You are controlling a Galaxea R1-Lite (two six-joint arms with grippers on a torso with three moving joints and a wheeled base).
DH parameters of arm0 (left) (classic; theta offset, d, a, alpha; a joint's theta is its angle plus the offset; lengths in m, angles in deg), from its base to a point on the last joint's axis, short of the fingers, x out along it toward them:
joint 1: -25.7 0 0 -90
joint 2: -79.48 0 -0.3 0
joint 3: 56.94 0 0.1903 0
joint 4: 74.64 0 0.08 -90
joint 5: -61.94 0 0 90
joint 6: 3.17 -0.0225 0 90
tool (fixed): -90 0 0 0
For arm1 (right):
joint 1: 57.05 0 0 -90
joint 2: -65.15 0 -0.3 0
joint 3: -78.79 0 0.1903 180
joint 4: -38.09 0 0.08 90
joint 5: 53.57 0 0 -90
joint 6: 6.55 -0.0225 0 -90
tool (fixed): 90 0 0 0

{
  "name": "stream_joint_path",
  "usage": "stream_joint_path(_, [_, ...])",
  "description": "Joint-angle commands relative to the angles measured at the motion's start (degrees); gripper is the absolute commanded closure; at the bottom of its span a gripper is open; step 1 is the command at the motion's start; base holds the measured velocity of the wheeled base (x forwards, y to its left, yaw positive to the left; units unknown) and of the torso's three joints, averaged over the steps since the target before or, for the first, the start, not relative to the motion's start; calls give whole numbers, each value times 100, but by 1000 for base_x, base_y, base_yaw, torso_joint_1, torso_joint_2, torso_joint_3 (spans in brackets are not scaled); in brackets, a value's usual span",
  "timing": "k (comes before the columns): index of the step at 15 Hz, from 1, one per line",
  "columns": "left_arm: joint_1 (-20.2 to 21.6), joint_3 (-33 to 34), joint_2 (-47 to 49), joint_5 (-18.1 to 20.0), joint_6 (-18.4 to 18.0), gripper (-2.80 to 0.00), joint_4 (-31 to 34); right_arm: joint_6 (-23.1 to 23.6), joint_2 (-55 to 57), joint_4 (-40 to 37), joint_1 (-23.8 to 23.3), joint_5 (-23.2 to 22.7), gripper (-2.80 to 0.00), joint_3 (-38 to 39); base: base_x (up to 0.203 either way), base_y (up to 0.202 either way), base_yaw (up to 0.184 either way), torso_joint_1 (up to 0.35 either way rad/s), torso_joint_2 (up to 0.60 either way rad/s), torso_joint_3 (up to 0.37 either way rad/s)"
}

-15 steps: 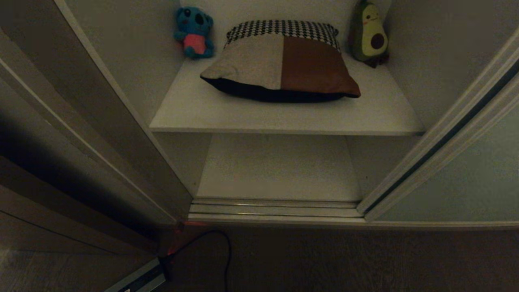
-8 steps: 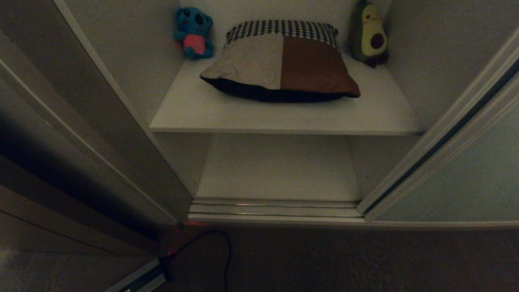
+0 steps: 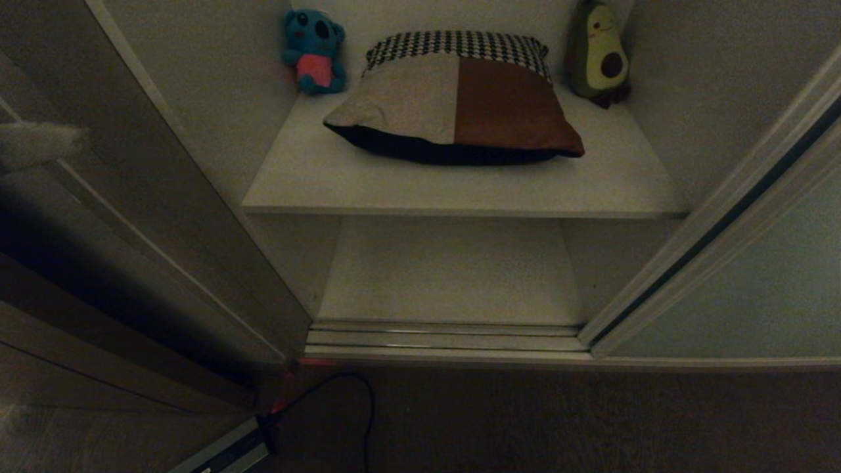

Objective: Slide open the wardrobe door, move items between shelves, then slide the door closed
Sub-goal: Place the pillow on the lower shelf

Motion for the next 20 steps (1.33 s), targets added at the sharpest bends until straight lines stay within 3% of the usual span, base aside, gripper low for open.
stream_joint_path(1, [-326,-652,1155,-93,250,0,53,-41,604,88,237,-3,0,-210,0,0,0,0,0,0])
stream_joint_path(3, [-715,-1110,1722,-369,476,0,94,-72,952,217,533,43,0,-391,0,0,0,0,0,0])
stream_joint_path(6, [-1280,-1482,2496,-1074,688,0,51,-281,1576,663,888,370,0,-540,0,0,0,0,0,0])
stream_joint_path(10, [-1684,-2226,3442,-1673,1273,0,-32,-681,2491,1509,1397,1142,0,-596,0,0,0,0,0,0])
stream_joint_path(14, [-1855,-2677,3972,-1982,1516,0,-253,-1111,3263,2002,1429,1249,0,-889,0,0,0,0,0,0])
stream_joint_path(15, [-1858,-2724,4058,-2118,1511,-280,-262,-1158,3382,2090,1405,1241,-280,-923,0,0,0,0,0,0])
stream_joint_path(20, [-1873,-2823,4292,-2193,2035,-280,-647,-1654,3532,2273,1238,965,-280,-1111,0,0,0,0,0,0])
